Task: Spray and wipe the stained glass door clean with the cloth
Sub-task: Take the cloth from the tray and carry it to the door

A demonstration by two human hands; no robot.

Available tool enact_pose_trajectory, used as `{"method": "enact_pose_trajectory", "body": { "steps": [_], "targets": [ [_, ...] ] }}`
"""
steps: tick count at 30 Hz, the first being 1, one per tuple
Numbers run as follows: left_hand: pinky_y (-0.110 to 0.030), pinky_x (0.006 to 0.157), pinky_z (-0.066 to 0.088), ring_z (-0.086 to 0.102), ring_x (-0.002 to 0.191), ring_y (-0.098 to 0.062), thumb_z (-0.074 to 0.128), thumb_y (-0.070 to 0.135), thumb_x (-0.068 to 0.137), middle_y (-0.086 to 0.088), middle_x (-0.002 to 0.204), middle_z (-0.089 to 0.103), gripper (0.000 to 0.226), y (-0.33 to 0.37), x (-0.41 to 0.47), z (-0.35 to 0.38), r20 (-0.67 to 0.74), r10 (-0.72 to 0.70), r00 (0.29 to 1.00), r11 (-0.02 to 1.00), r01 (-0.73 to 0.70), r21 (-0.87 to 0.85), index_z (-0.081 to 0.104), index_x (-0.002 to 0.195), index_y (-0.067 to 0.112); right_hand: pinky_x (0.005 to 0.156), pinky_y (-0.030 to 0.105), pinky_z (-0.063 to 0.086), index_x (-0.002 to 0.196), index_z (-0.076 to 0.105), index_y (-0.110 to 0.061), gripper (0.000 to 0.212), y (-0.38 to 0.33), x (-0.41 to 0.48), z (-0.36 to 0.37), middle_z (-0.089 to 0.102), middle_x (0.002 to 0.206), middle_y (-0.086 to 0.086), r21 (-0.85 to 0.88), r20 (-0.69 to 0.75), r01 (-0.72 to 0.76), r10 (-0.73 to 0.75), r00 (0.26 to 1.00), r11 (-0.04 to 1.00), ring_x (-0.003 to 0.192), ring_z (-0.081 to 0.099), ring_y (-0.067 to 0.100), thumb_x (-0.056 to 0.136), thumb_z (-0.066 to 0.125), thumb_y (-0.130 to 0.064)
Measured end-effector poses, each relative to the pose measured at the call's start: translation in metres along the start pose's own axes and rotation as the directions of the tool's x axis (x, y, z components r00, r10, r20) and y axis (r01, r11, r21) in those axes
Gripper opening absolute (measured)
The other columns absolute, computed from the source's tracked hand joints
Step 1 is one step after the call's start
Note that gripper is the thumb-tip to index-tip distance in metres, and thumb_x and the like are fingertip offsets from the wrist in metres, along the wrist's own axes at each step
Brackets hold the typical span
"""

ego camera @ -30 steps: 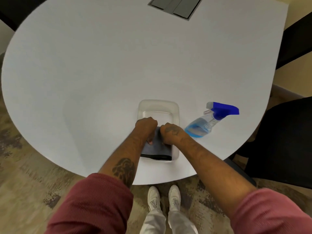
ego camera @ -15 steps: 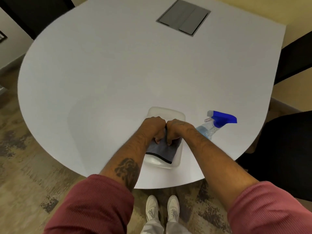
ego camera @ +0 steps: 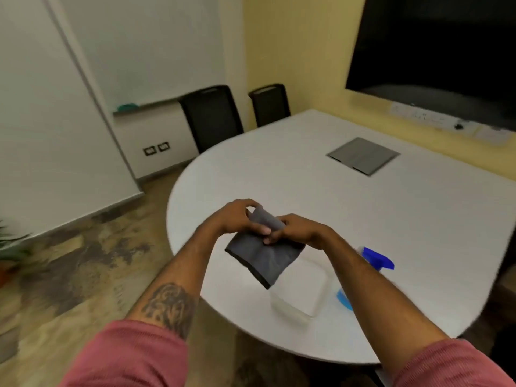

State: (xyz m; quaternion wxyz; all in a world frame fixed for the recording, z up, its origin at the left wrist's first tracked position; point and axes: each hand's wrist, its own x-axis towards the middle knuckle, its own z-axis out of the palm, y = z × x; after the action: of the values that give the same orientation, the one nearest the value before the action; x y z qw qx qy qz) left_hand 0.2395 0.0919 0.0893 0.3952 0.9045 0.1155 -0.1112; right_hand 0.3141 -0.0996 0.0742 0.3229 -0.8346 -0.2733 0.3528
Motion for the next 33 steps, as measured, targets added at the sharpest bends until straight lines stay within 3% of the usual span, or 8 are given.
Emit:
{"method": "enact_pose_trajectory", "body": {
  "steps": [3,7,11,17,19,24,28,33],
  "targets": [
    [-0.031,0.088,0.056,0.065,0.107,-0.013,0.082,0.065,0.068,0.005,0.122,0.064,0.084,-0.015,-0.073,-0.012,-0.319,-0.102,0.942,0.977,0.034,-0.211,0.054,0.138,0.028,0.090,0.036,0.058,0.112,0.070,-0.024,0.047,-0.043,-0.022,0.028,0.075,0.108,-0.002,0.207,-0.074,0.176,-0.164,0.984,0.962,0.101,0.071,0.017,0.076,0.077,-0.052],
    [-0.036,0.103,0.051,0.059,0.121,-0.019,0.083,0.055,0.074,-0.001,0.141,0.054,0.099,-0.042,-0.173,-0.017,-0.609,-0.360,0.707,0.810,-0.088,-0.580,0.037,0.152,0.016,0.095,0.039,0.057,0.119,0.070,-0.020,0.051,-0.103,-0.047,0.095,0.075,0.114,0.003,0.417,-0.103,0.336,-0.323,0.941,0.844,0.105,0.071,0.020,0.085,0.067,-0.058],
    [-0.055,0.098,0.057,0.071,0.109,-0.036,0.076,0.051,0.085,-0.019,0.125,0.070,0.075,-0.073,-0.286,-0.024,-0.549,-0.591,0.591,0.504,-0.262,-0.823,0.053,0.138,0.002,0.082,0.028,0.058,0.120,0.068,-0.013,0.039,-0.171,-0.075,0.183,0.075,0.113,0.006,0.592,-0.021,0.354,-0.425,0.905,0.724,0.106,0.071,0.022,0.094,0.062,-0.042],
    [-0.055,0.083,0.061,0.074,0.100,-0.037,0.047,0.076,0.088,-0.020,0.109,0.076,0.075,-0.110,-0.481,-0.019,-0.394,-0.741,0.543,0.243,-0.330,-0.912,0.068,0.119,0.011,0.087,0.047,0.059,0.111,0.072,-0.004,0.038,-0.264,-0.146,0.333,0.077,0.108,0.015,0.652,0.246,0.250,-0.511,0.824,0.716,0.098,0.074,0.032,0.087,0.069,-0.033],
    [-0.051,0.069,0.058,0.074,0.096,-0.036,0.044,0.087,0.079,-0.016,0.107,0.077,0.083,-0.124,-0.552,-0.006,-0.369,-0.802,0.470,0.239,-0.315,-0.919,0.069,0.116,0.018,0.085,0.047,0.058,0.115,0.070,-0.006,0.044,-0.288,-0.178,0.386,0.076,0.109,0.014,0.665,0.343,0.223,-0.557,0.756,0.713,0.100,0.073,0.032,0.083,0.070,-0.036],
    [-0.037,0.081,0.059,0.072,0.087,-0.022,0.050,0.079,0.086,-0.003,0.099,0.075,0.063,-0.148,-0.729,0.045,-0.484,-0.832,0.272,0.320,-0.477,-0.819,0.068,0.105,0.021,0.090,0.050,0.053,0.119,0.067,0.000,0.055,-0.337,-0.278,0.535,0.074,0.113,0.019,0.647,0.581,0.122,-0.590,0.561,0.753,0.103,0.070,0.035,0.076,0.070,-0.034],
    [-0.033,0.071,0.057,0.069,0.099,-0.027,0.049,0.063,0.097,-0.016,0.123,0.072,0.060,-0.169,-0.869,0.089,-0.457,-0.889,0.040,0.384,-0.479,-0.789,0.071,0.115,0.010,0.091,0.049,0.053,0.120,0.067,-0.001,0.046,-0.356,-0.371,0.651,0.074,0.114,0.019,0.612,0.709,0.081,-0.591,0.386,0.787,0.102,0.071,0.035,0.084,0.065,-0.030],
    [-0.051,0.101,0.055,0.070,0.112,-0.035,0.054,0.057,0.098,-0.017,0.122,0.073,0.058,-0.177,-1.027,0.157,-0.427,-0.858,-0.285,0.513,-0.432,-0.742,0.066,0.127,0.008,0.087,0.043,0.057,0.111,0.076,-0.011,0.043,-0.364,-0.498,0.764,0.073,0.118,0.017,0.567,0.817,0.037,-0.567,0.102,0.823,0.105,0.072,0.032,0.079,0.069,-0.038]
  ]
}}
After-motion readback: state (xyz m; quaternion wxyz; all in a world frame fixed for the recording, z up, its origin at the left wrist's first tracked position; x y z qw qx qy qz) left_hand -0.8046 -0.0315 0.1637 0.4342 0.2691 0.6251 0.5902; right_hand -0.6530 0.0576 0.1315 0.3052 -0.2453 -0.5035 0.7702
